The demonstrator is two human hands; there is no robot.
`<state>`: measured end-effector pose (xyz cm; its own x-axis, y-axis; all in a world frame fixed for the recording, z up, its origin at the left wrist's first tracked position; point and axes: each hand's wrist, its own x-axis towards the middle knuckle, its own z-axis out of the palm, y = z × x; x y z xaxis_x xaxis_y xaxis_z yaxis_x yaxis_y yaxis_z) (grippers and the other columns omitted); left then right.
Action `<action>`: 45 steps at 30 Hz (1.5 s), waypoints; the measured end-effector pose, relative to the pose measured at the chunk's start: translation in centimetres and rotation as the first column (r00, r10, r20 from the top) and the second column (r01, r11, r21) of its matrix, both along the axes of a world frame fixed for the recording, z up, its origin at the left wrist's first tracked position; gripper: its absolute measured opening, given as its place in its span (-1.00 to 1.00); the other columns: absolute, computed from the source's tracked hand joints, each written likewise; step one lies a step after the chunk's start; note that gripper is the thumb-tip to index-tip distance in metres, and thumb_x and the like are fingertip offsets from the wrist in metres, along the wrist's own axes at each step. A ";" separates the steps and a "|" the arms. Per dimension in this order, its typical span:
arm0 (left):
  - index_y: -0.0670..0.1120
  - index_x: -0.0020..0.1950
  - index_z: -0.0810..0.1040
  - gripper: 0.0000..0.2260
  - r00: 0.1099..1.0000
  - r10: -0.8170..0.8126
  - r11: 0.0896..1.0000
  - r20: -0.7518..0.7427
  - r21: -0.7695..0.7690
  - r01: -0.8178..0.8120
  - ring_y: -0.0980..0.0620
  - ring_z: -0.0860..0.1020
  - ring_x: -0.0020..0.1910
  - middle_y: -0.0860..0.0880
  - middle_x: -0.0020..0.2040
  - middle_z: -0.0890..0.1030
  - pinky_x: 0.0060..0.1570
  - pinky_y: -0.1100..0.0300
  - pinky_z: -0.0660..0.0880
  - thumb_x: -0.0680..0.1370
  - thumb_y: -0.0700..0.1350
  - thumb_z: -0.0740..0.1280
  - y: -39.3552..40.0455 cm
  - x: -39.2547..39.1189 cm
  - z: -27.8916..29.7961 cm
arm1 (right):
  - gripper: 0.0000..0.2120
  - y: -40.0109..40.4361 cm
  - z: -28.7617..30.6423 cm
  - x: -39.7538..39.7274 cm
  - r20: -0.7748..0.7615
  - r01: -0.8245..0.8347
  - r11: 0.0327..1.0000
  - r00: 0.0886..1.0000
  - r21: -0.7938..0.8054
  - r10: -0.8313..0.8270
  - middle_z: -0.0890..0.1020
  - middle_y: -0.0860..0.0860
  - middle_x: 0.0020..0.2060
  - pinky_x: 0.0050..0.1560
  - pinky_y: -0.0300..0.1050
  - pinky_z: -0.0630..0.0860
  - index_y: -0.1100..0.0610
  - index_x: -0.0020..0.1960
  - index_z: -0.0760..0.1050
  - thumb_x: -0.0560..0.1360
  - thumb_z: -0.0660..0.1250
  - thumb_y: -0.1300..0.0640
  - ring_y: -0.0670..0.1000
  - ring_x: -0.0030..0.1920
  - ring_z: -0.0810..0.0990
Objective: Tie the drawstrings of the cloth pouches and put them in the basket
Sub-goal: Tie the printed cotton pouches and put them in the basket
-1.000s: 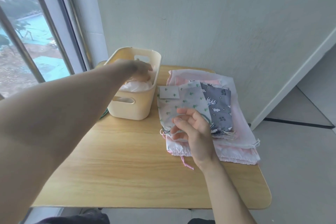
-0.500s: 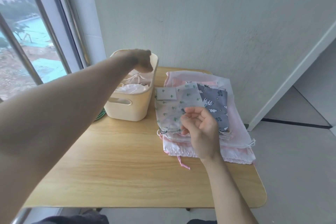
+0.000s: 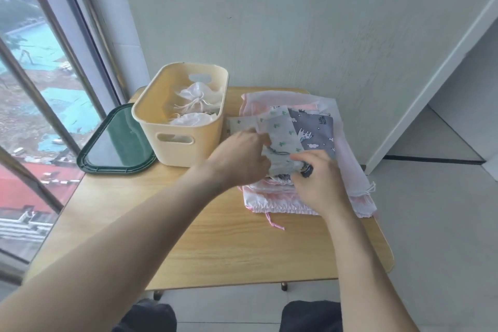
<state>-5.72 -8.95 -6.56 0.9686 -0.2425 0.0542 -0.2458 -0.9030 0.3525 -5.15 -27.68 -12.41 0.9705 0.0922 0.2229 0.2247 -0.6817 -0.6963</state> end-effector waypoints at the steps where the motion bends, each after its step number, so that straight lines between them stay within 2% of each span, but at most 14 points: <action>1: -0.05 0.39 0.47 -0.59 1.000 -0.003 1.000 -0.021 0.025 0.003 -0.13 0.52 0.21 -0.12 0.22 0.53 0.25 -0.05 0.48 0.55 -0.04 0.28 0.1 -0.5 -1.0 | -0.67 -0.1 -0.2 0.0 -0.026 0.000 0.999 1.000 -0.053 -0.001 0.53 -0.01 0.17 0.32 0.02 0.44 0.03 0.18 0.66 0.48 0.37 0.28 0.13 0.25 0.49; 4: -0.01 0.37 0.48 -0.56 0.999 0.046 0.996 -0.025 0.080 -0.044 -0.13 0.46 0.25 -0.10 0.21 0.51 0.24 -0.02 0.43 0.54 0.13 0.35 0.5 -1.8 -3.8 | -0.71 0.2 -0.5 -0.1 -0.023 0.012 0.990 1.000 -0.142 -0.015 0.57 0.03 0.16 0.30 0.00 0.41 0.05 0.16 0.68 0.48 0.39 0.24 0.15 0.24 0.48; 6: 0.00 0.28 0.55 -0.60 0.991 0.133 0.991 0.000 -0.005 -0.133 -0.11 0.49 0.19 -0.06 0.13 0.55 0.14 0.04 0.43 0.51 0.15 0.41 0.9 -2.3 -4.9 | -0.76 0.3 -0.4 -0.1 0.023 0.015 0.992 1.000 -0.126 -0.012 0.62 0.03 0.09 0.25 0.02 0.43 0.03 0.10 0.71 0.47 0.42 0.22 0.15 0.16 0.50; 12: -0.03 -0.01 0.69 -0.88 0.949 0.306 0.921 0.075 -0.275 -0.275 -0.05 0.63 -0.09 0.02 -0.09 0.71 -0.09 0.04 0.58 0.52 -0.03 0.43 3.1 -3.7 -5.2 | -0.83 1.2 -0.1 -0.9 0.124 -0.086 0.981 0.986 -0.176 0.109 0.65 -0.07 0.07 0.31 0.11 0.33 -0.01 0.03 0.74 0.45 0.54 0.01 0.06 0.24 0.41; 15: 0.02 -0.02 0.70 -0.92 0.923 0.384 0.898 0.019 -0.243 -0.368 -0.06 0.62 -0.14 0.02 -0.10 0.70 -0.14 0.01 0.59 0.51 -0.09 0.44 4.7 -4.7 -5.6 | -0.85 2.9 -0.1 -1.4 0.330 0.041 0.979 0.943 -0.198 0.027 0.65 -0.08 0.02 0.17 -0.04 0.22 0.00 -0.21 0.75 0.31 0.63 -0.04 0.06 0.17 0.36; 17: 0.04 0.01 0.70 -0.88 0.906 0.424 0.879 0.006 -0.241 -0.411 -0.07 0.62 -0.18 0.02 -0.08 0.70 -0.18 0.01 0.59 0.52 -0.13 0.41 5.9 -5.0 -5.9 | -0.82 4.0 0.1 -1.9 0.376 0.046 0.993 0.927 -0.107 -0.002 0.63 -0.08 -0.15 0.06 -0.19 0.33 0.06 -0.30 0.72 0.26 0.67 0.01 0.02 0.02 0.40; 19: 0.04 0.04 0.69 -0.84 0.886 0.463 0.855 0.020 -0.272 -0.441 -0.07 0.62 -0.19 0.03 -0.08 0.69 -0.18 0.00 0.59 0.53 -0.15 0.37 6.8 -5.3 -5.9 | -0.80 4.6 0.3 -2.5 0.268 -0.063 0.997 0.961 -0.043 0.072 0.62 -0.07 -0.28 -0.15 -0.34 0.40 0.09 -0.31 0.70 0.27 0.68 0.04 -0.02 -0.19 0.48; 21: 0.03 0.08 0.69 -0.84 0.874 0.484 0.841 0.050 -0.302 -0.449 -0.05 0.61 -0.16 0.03 -0.05 0.68 -0.15 0.03 0.57 0.55 -0.14 0.38 7.3 -5.7 -5.8 | -0.84 4.3 0.3 -2.8 0.106 -0.165 0.986 0.981 -0.004 0.164 0.66 -0.06 -0.28 -0.22 -0.24 0.49 0.10 -0.26 0.71 0.32 0.65 0.06 -0.07 -0.29 0.56; 25: 0.01 0.13 0.70 -0.84 0.883 0.464 0.839 0.074 -0.355 -0.412 -0.07 0.58 -0.09 0.02 0.01 0.59 -0.09 0.08 0.48 0.58 -0.13 0.38 7.4 -6.0 -6.1 | -0.83 2.5 0.1 -3.1 -0.146 -0.230 0.972 0.961 0.043 0.233 0.75 -0.10 -0.13 0.05 -0.06 0.63 0.09 0.03 0.74 0.44 0.57 0.17 -0.15 -0.13 0.71; 31: -0.03 0.09 0.69 -0.86 0.935 0.355 0.876 -0.007 -0.347 -0.335 -0.02 0.57 -0.07 0.02 -0.04 0.61 -0.15 0.18 0.40 0.60 -0.17 0.36 7.1 -5.9 -5.5 | -0.79 0.7 0.6 -3.2 -0.177 -0.147 0.966 0.966 0.211 0.186 0.76 -0.10 -0.14 0.03 -0.23 0.63 0.12 -0.06 0.74 0.33 0.64 0.12 -0.14 -0.11 0.73; 37: 0.02 0.04 0.73 -0.85 0.965 0.252 0.923 -0.078 -0.281 -0.264 0.20 0.55 -0.22 0.10 -0.17 0.67 -0.33 0.52 0.34 0.56 -0.19 0.40 8.2 -6.3 -4.7 | -0.84 -2.2 0.9 -3.1 -0.235 -0.142 0.971 0.954 0.195 0.187 0.74 -0.14 -0.07 0.06 -0.31 0.58 0.08 -0.15 0.74 0.33 0.59 0.02 -0.19 -0.04 0.70; 40: 0.03 0.03 0.71 -0.84 0.972 0.208 0.948 -0.110 -0.223 -0.228 0.24 0.53 -0.22 0.14 -0.19 0.61 -0.26 0.48 0.36 0.57 -0.18 0.36 8.4 -6.5 -4.8 | -0.72 -3.0 0.9 -3.1 -0.313 -0.182 0.970 0.923 0.159 0.224 0.75 -0.14 -0.07 0.03 -0.33 0.57 0.07 -0.13 0.71 0.30 0.52 -0.11 -0.18 -0.05 0.70; 43: 0.00 -0.02 0.64 -0.88 0.973 0.191 0.951 -0.129 -0.222 -0.217 0.11 0.55 -0.17 0.14 -0.20 0.58 -0.22 0.26 0.45 0.58 -0.13 0.30 8.3 -6.7 -4.5 | -0.67 -2.8 1.2 -3.4 -0.301 -0.170 0.965 0.927 0.200 0.225 0.74 -0.10 -0.16 -0.01 -0.26 0.56 0.09 -0.11 0.70 0.34 0.45 -0.16 -0.17 -0.13 0.67; 45: -0.02 -0.05 0.58 -0.89 0.967 0.201 0.947 -0.154 -0.224 -0.232 0.05 0.54 -0.16 0.12 -0.20 0.58 -0.25 0.25 0.44 0.59 -0.11 0.26 8.2 -6.7 -4.1 | -0.70 -2.7 1.5 -3.5 -0.306 -0.152 0.953 0.924 0.261 0.231 0.67 -0.13 -0.32 -0.11 -0.27 0.46 0.08 -0.20 0.68 0.38 0.42 -0.16 -0.18 -0.27 0.56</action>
